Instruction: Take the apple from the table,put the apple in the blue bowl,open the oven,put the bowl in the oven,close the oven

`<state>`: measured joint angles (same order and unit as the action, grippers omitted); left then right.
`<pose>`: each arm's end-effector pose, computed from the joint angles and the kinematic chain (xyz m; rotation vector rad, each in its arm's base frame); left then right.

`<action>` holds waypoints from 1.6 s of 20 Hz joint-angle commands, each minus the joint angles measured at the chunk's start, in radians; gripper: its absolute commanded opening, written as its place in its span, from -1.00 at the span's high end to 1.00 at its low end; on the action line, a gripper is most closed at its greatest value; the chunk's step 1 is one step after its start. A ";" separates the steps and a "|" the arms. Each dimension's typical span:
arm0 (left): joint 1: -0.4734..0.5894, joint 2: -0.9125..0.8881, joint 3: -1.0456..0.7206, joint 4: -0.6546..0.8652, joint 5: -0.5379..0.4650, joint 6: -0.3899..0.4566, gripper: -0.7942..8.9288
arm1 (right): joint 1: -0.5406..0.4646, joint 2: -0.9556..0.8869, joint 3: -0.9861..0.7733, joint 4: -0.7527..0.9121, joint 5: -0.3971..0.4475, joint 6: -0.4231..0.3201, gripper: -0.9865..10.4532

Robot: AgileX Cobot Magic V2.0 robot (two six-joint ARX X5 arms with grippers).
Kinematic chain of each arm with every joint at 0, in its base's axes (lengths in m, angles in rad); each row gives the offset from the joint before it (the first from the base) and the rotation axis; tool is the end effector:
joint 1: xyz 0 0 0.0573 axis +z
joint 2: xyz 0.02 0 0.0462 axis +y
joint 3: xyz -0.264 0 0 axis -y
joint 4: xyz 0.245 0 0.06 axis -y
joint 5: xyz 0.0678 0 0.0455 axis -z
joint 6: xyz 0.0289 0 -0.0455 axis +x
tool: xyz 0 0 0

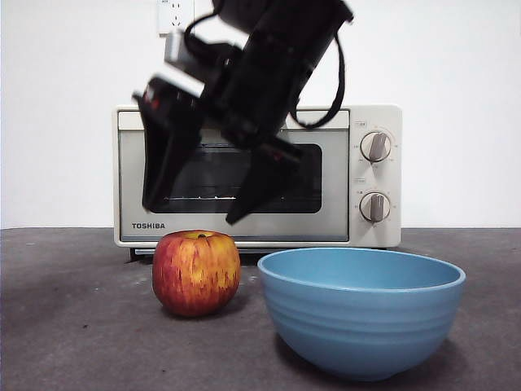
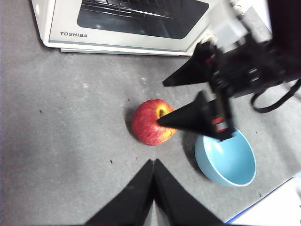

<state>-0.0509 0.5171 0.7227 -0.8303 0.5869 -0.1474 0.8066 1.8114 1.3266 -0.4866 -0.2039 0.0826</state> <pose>0.0917 -0.0207 0.2890 -0.3062 0.6581 -0.5716 0.2600 0.2797 0.2195 -0.2302 1.0011 0.8848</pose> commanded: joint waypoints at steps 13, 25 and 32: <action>-0.003 0.005 0.019 0.011 0.008 0.009 0.82 | 0.041 0.146 0.023 -0.015 0.047 0.013 0.18; -0.003 0.005 0.019 0.016 0.008 0.013 0.82 | 0.042 -0.121 0.024 -0.133 0.052 0.018 0.24; -0.003 0.005 0.019 0.015 0.008 0.017 0.82 | 0.042 -0.313 -0.094 -0.243 0.081 0.018 0.24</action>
<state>-0.0509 0.5171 0.7227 -0.8268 0.5873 -0.1440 0.8379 1.4776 1.2236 -0.7300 -0.1272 0.0944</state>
